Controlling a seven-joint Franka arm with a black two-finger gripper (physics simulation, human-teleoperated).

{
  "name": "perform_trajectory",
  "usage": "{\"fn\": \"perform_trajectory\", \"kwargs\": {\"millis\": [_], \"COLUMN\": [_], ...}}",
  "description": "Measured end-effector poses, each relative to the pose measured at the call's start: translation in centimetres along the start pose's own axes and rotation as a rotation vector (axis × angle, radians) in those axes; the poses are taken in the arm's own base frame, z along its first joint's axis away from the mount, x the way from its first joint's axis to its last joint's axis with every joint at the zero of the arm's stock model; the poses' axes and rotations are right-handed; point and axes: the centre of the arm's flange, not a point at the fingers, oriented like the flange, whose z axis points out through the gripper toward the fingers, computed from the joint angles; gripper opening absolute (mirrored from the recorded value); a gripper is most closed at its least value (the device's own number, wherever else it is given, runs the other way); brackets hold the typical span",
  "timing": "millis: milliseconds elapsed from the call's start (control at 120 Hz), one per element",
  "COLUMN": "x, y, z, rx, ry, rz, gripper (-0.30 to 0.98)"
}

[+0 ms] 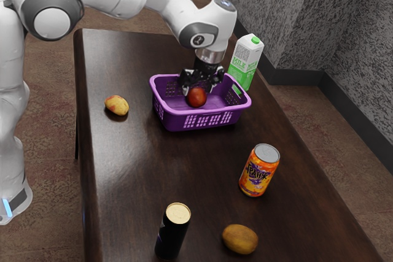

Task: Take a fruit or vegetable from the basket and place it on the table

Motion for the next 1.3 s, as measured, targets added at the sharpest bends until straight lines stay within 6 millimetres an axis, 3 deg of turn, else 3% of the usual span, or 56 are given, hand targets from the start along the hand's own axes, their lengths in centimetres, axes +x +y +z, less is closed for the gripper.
{"fn": "perform_trajectory", "kwargs": {"millis": [533, 717, 975, 1067, 1225, 1300], "x": [-0.4, 0.5, 0.5, 0.3, 0.1, -1.5], "y": [0.3, 0.2, 0.6, 1.4, 2.2, 1.9], "z": [2.2, 2.2, 0.5, -2.1, -11.5, -14.1], "rx": [0.020, 0.025, 0.009, -0.031, -0.148, -0.169], "ry": [-0.016, -0.030, -0.045, -0.046, -0.034, -0.030], "rz": [-0.008, 0.009, 0.053, 0.072, 0.113, 0.154], "gripper": [0.68, 0.36, 0.28, 0.28, 0.29, 0.29]}}
